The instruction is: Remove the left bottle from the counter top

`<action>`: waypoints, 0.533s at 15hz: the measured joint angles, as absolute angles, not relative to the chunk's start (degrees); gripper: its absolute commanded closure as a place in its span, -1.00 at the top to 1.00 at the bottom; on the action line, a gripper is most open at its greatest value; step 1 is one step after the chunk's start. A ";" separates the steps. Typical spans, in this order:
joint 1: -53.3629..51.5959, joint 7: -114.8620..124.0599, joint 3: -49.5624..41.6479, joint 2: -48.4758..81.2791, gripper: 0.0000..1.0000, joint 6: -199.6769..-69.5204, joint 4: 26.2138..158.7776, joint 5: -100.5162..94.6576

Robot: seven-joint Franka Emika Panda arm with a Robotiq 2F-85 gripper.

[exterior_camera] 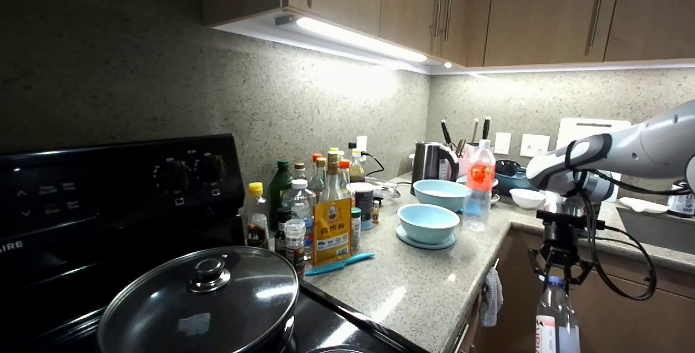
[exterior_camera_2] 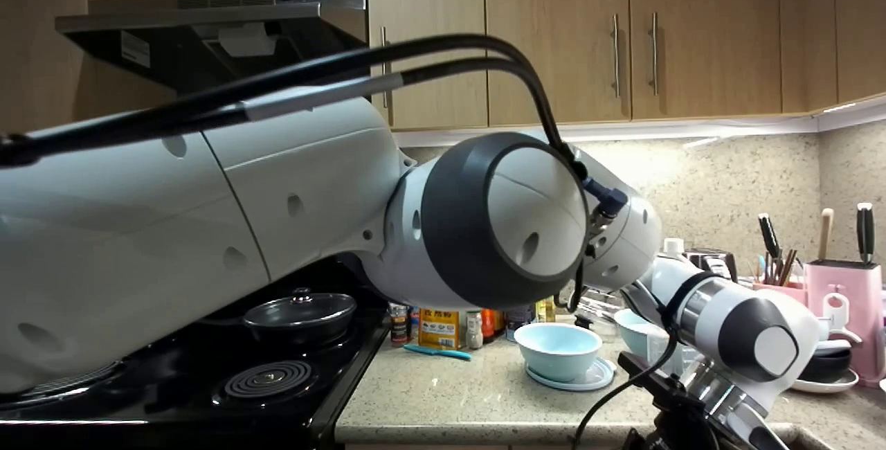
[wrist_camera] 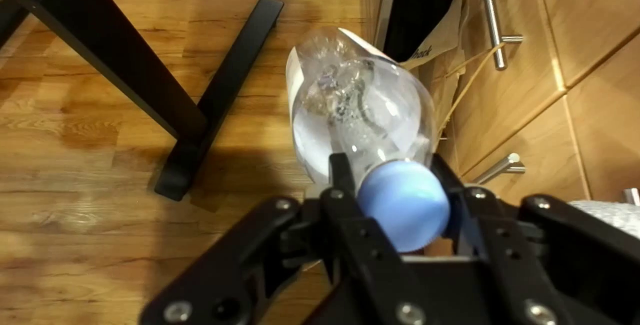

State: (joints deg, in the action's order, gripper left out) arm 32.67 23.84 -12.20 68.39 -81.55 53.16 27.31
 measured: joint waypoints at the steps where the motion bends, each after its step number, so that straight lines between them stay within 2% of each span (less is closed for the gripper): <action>1: 33.34 24.39 -12.20 70.52 -0.72 -79.81 51.00 27.31; 4: 35.32 24.85 -12.00 77.69 -0.72 -73.45 43.54 27.31; 8: 35.86 24.83 -10.83 85.09 -0.72 -71.31 36.93 26.39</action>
